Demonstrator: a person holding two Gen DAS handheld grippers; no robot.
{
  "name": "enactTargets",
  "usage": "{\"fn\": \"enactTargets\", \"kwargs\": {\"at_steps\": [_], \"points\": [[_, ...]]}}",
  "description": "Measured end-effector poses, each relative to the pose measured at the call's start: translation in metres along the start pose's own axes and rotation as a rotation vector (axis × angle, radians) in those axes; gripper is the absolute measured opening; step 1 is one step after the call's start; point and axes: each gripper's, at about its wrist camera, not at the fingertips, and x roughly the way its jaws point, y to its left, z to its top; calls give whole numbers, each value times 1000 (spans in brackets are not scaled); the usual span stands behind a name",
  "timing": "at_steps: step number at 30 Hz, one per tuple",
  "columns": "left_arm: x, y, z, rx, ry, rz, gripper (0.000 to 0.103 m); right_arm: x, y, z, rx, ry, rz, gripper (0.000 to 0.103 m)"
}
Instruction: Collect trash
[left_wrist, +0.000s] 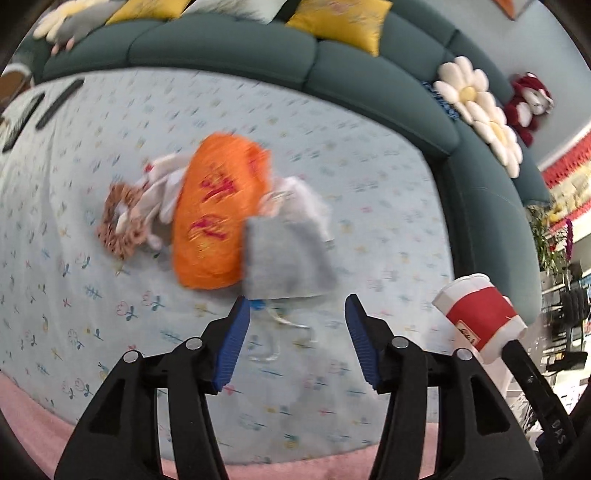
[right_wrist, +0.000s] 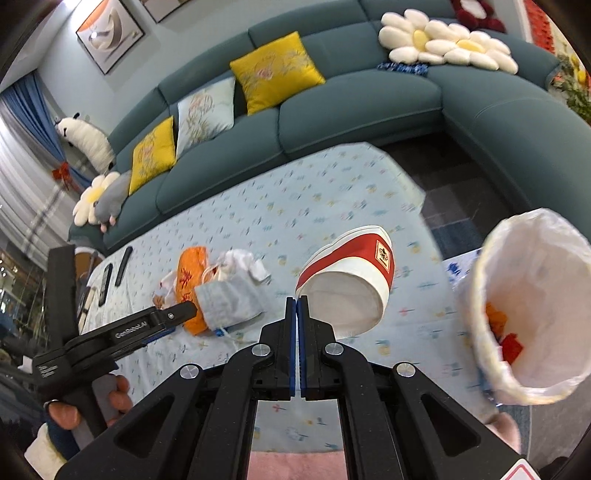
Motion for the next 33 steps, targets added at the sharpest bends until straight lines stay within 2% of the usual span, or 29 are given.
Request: {"fn": "enactTargets", "kwargs": {"at_steps": [4, 9, 12, 13, 14, 21, 28, 33], "points": [[23, 8, 2, -13, 37, 5, 50, 22, 12, -3, -27, 38, -7, 2], [51, 0, 5, -23, 80, 4, 40, 37, 11, -2, -24, 68, -11, 2], [63, -2, 6, -24, 98, 18, 21, 41, 9, -1, -17, 76, -15, 2], [65, -1, 7, -25, 105, 15, 9, 42, 8, -2, -15, 78, -15, 2], [66, -2, 6, -23, 109, 14, 2, 42, 6, -2, -14, 80, -15, 2], [51, -23, 1, 36, 67, 3, 1, 36, -1, -3, 6, 71, -8, 2], [18, -59, -3, 98, 8, -61, 1, 10, -11, 2, 24, 17, 1, 2], [-5, -99, -8, 169, -31, -111, 1, -16, -30, 8, 54, -38, -4, 2]]}}
